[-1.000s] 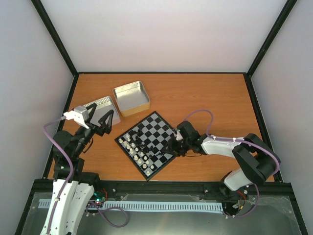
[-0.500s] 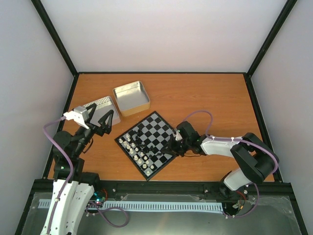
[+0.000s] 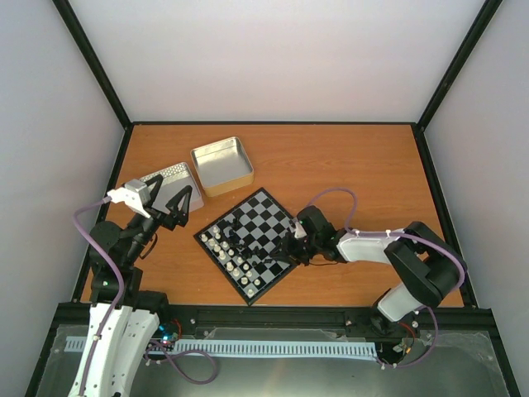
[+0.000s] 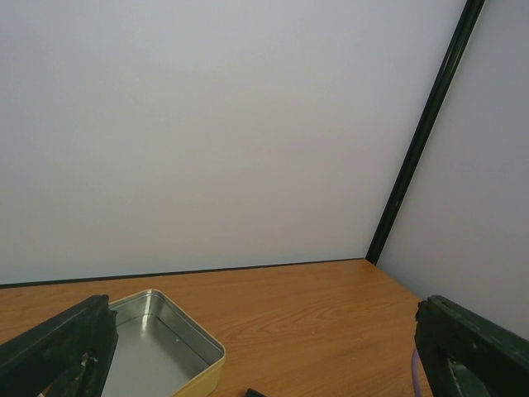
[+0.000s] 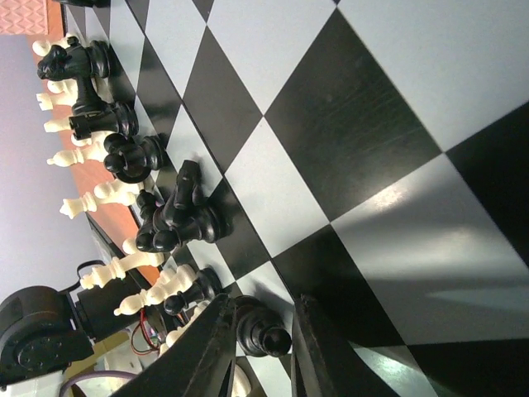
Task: Set up the chess pieces on the board
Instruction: Pick up the chess piece from the chessboard.
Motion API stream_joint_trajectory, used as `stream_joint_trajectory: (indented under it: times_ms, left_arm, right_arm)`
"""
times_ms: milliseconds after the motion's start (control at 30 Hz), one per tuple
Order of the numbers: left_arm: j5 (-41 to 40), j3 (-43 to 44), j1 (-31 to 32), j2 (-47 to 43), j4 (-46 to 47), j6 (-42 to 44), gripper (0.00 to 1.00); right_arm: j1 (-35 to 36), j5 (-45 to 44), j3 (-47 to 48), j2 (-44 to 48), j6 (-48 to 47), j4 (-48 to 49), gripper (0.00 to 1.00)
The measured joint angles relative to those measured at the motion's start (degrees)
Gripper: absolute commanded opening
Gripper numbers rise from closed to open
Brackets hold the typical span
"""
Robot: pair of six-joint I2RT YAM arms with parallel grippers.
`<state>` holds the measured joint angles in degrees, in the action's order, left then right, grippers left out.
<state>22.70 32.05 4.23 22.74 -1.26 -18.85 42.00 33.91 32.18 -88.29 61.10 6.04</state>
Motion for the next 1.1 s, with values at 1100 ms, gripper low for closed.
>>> stream_joint_trajectory:
  times_ms: [1100]
  left_arm:
    - [15.5, -0.2, 1.2, 14.6, -0.9, -4.9, 1.00]
  right_arm:
    - [0.2, -18.9, -3.5, 16.1, 0.7, -0.5, 0.03]
